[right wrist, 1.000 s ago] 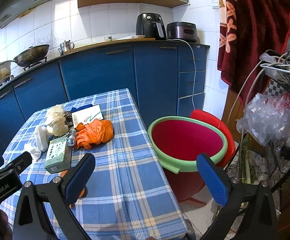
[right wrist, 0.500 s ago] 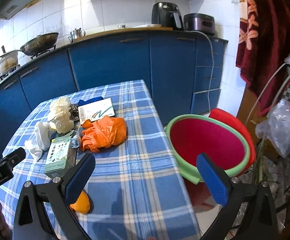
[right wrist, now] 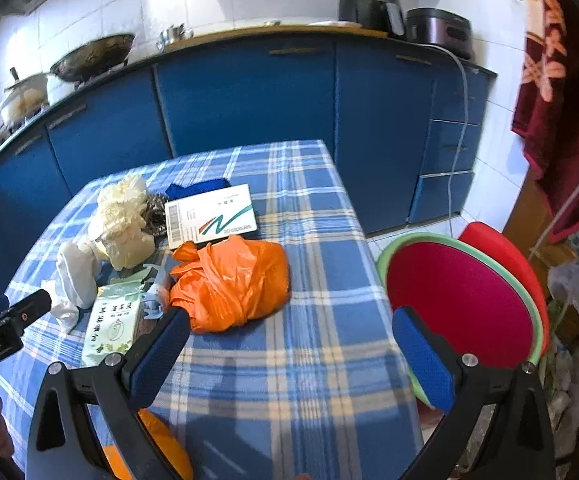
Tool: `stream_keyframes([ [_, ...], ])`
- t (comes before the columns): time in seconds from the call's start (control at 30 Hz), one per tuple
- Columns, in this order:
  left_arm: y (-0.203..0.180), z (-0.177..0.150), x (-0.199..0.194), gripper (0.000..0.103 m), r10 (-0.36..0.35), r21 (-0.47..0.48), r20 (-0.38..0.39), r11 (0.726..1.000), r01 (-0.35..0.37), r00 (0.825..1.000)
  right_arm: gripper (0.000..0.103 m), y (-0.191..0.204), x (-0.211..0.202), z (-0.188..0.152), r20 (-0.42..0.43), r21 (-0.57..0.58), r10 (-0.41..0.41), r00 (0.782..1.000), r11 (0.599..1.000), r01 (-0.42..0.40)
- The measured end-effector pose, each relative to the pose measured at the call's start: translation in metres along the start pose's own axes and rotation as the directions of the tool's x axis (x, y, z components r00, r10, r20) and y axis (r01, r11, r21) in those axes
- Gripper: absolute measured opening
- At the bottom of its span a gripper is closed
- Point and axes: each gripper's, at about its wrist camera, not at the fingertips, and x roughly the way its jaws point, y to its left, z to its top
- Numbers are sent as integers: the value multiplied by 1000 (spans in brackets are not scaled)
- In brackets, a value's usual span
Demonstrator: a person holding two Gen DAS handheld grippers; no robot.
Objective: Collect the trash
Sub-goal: 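Move the left tool to the clear plastic bag while the right tool reaches the orange rubber glove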
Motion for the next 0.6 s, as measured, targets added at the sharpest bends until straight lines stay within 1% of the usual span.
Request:
stream_keyframes([
  [0.1,6,-1,8,102,-6,-17,-22,1000,5,1000,103,4,10,4,-27,-22,24,999,999,-24],
  [0.17,6,-1,12,97,-3,-10,-29,1000,3,1000,103,7,18,7,-45,-27,39,998,999,-40],
  [0.2,6,-1,14,97,-4,-8,-34,1000,3,999,103,9,21,7,-52,-27,45,998,999,-46],
  [0.37,6,0,25,80,-42,0,-68,999,42,997,103,11,39,12,-81,-15,50,995,999,-51],
  [0.43,6,-1,32,76,-48,0,-85,999,48,995,103,9,45,14,-92,4,65,994,998,-65],
  [0.57,7,-2,40,76,-51,-3,-109,999,51,993,93,9,56,16,-118,16,93,989,996,-92],
  [0.6,7,-2,41,76,-47,-1,-114,999,47,992,93,9,57,16,-120,15,97,988,995,-96],
])
